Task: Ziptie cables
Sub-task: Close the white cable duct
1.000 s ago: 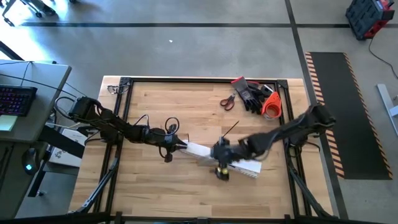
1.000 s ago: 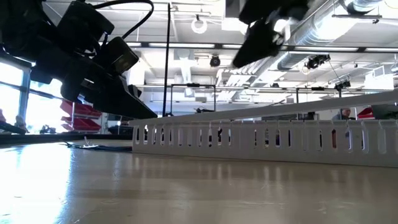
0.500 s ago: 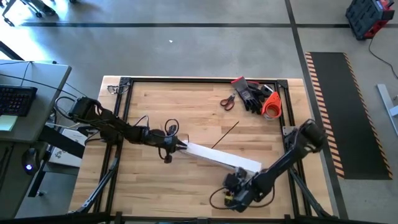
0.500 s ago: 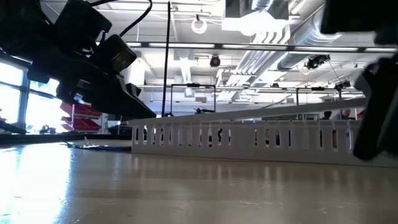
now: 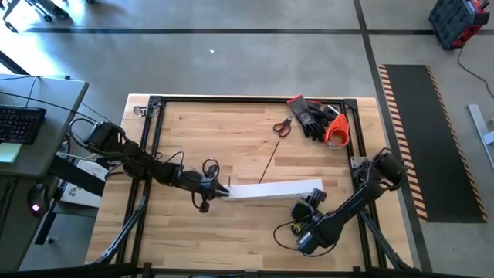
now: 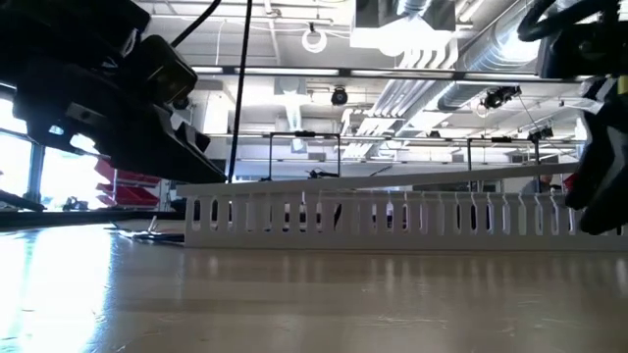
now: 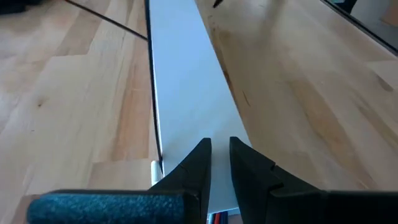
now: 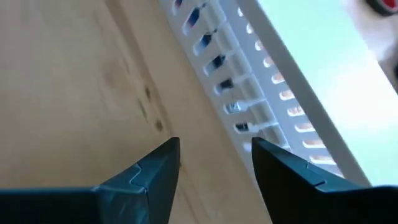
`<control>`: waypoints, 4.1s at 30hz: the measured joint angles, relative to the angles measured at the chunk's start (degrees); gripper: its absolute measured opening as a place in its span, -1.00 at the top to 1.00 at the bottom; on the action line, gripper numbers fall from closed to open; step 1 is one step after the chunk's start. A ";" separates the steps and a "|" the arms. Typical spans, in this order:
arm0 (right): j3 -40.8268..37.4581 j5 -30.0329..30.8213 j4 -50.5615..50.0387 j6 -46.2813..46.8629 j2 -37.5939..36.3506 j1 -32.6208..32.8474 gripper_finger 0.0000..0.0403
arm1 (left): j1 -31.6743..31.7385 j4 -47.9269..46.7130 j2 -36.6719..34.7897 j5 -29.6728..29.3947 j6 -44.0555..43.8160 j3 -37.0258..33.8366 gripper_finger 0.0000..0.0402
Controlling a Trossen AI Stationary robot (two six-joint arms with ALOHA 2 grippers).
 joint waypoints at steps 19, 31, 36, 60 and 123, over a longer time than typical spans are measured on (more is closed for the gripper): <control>0.00 -2.47 23.06 -38.73 -10.93 -14.48 0.09 | -2.56 0.24 0.04 -4.24 -3.49 -0.04 0.79; -0.83 -22.55 37.66 -53.38 -10.90 -29.29 0.23 | -2.56 0.21 0.02 -4.44 -2.59 -0.02 0.79; -5.74 -23.43 41.67 -49.58 -10.63 -29.29 0.48 | -2.56 0.19 0.02 -4.46 -2.33 -0.02 0.79; -7.55 -22.33 52.88 -48.62 -9.48 -27.05 0.83 | -2.54 0.13 0.00 -4.70 -2.35 0.00 0.79; -1.88 -25.12 14.91 -48.64 -10.88 -24.56 -0.96 | -1.62 -12.17 6.76 -0.04 11.16 22.46 0.79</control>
